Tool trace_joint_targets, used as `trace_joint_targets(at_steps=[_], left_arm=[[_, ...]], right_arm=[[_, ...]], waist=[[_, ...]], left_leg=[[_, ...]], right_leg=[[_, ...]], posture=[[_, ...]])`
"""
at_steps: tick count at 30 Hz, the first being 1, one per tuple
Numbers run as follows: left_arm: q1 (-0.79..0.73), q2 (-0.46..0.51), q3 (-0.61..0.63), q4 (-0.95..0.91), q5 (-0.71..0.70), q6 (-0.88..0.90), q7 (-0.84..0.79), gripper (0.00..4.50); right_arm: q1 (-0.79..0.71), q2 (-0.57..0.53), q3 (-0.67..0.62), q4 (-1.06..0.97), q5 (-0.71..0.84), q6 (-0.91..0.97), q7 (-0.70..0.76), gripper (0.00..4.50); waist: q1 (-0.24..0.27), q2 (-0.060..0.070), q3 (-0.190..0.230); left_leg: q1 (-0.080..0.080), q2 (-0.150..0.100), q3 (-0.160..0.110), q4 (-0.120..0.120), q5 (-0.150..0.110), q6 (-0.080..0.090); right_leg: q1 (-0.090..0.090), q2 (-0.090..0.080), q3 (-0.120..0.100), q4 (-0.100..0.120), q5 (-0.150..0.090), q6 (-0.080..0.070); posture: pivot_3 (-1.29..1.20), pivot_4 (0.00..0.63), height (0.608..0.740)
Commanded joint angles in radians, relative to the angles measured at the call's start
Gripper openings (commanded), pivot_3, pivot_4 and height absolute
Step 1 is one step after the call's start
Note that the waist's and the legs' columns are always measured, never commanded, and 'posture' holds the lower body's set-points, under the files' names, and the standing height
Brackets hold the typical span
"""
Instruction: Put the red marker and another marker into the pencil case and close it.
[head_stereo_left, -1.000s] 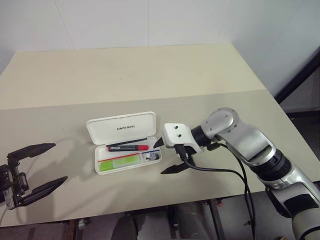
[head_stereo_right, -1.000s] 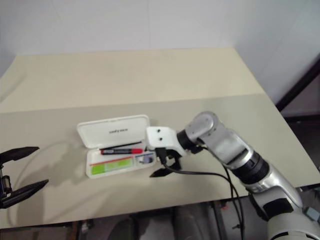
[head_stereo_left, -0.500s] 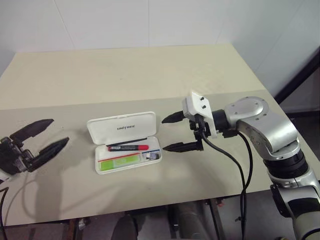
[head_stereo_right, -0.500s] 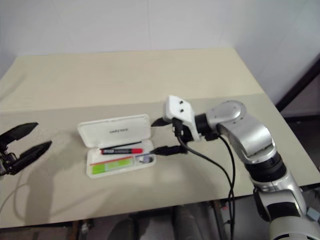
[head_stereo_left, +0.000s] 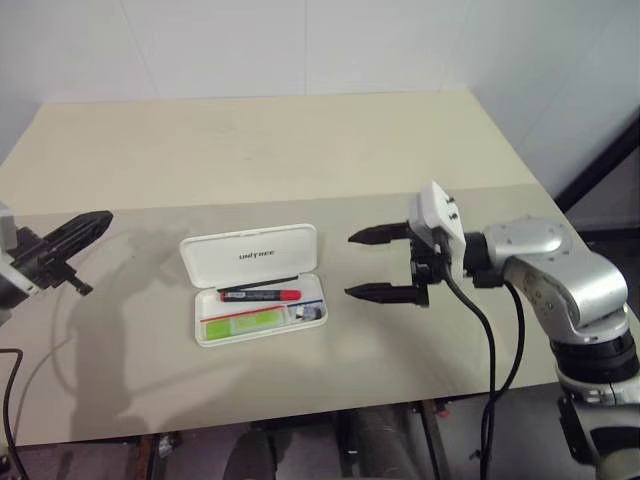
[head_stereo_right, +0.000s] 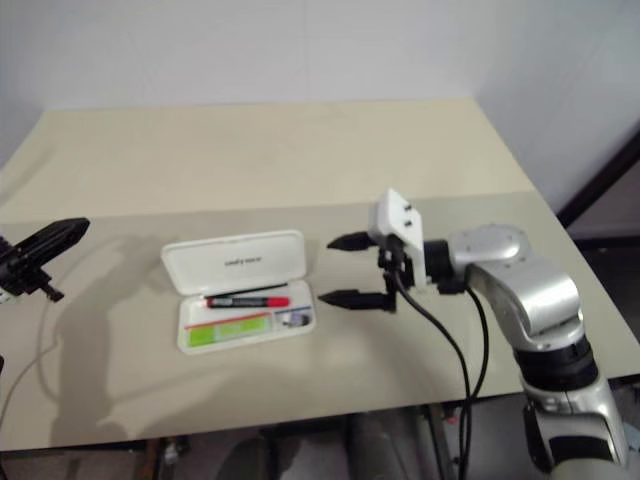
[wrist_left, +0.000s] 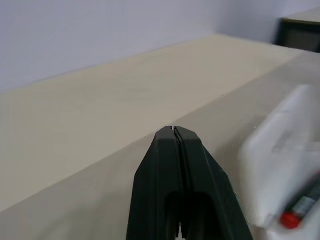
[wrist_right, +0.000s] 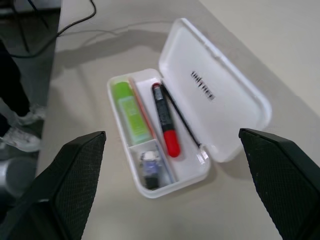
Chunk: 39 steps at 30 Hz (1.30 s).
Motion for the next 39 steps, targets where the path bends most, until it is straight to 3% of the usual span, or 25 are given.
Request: trace_joint_targets(at_steps=[1, 6, 14, 20, 24, 32, 39], left_arm=[[-0.098, 0.023, -0.050, 0.115, 0.055, -0.033, -0.010, 0.01], [-0.246, 0.001, -0.140, 0.293, 0.097, -0.024, -0.052, 0.01], [-0.459, -0.071, -0.287, 0.559, 0.194, -0.004, -0.120, 0.01], [-0.649, -0.127, -0.274, 0.815, 0.190, 0.045, -0.144, 0.01], [-0.738, -0.157, -0.285, 0.937, 0.210, 0.110, -0.124, 0.01], [-0.789, -0.182, -0.437, 0.909, 0.275, 0.414, -0.387, 0.01], [-0.742, -0.154, -0.529, 0.735, 0.303, 0.503, -0.519, 0.01]], right_arm=[[0.044, 0.063, -0.096, -0.020, 0.036, -0.131, -0.048, 4.50], [0.168, 0.077, -0.135, 0.009, 0.001, -0.295, -0.035, 4.50], [0.368, -0.024, -0.165, 0.000, 0.002, -0.446, 0.079, 4.50], [0.479, -0.065, -0.243, -0.043, 0.086, -0.443, 0.106, 4.50], [0.536, -0.087, -0.256, -0.075, 0.089, -0.447, 0.095, 4.50], [0.529, -0.091, -0.251, -0.092, 0.093, -0.441, 0.032, 4.50], [0.515, -0.089, -0.237, -0.085, 0.081, -0.444, 0.010, 4.50]], waist=[[0.002, 0.000, 0.000], [0.006, -0.001, -0.001], [0.028, -0.001, -0.001], [0.027, -0.002, 0.000], [0.021, -0.002, 0.000], [0.022, -0.003, 0.000], [0.023, -0.003, 0.000]], left_leg=[[0.000, 0.000, 0.000, 0.000, 0.000, 0.000], [0.000, 0.000, 0.001, 0.001, 0.000, 0.000], [0.000, 0.000, 0.002, 0.001, 0.000, 0.000], [0.001, -0.001, 0.002, 0.006, 0.000, 0.000], [0.006, -0.001, 0.002, 0.003, 0.000, 0.000], [0.006, -0.001, 0.003, 0.006, -0.001, 0.000], [0.006, -0.002, 0.003, 0.006, -0.001, 0.000]], right_leg=[[0.000, 0.000, 0.000, 0.000, 0.001, 0.002], [0.001, 0.000, 0.001, 0.000, 0.004, 0.008], [0.002, 0.000, 0.001, 0.000, 0.005, 0.009], [0.005, 0.001, 0.003, -0.001, 0.006, 0.011], [0.017, 0.001, 0.004, -0.006, 0.005, 0.008], [0.017, 0.002, 0.007, -0.007, 0.003, 0.006], [0.017, 0.002, 0.009, -0.007, -0.001, -0.001]], posture=[[0.00, 0.150, 0.740], [0.00, 0.150, 0.740], [0.00, 0.150, 0.740], [0.00, 0.150, 0.740], [0.00, 0.150, 0.740], [0.00, 0.150, 0.740], [0.00, 0.150, 0.740]])
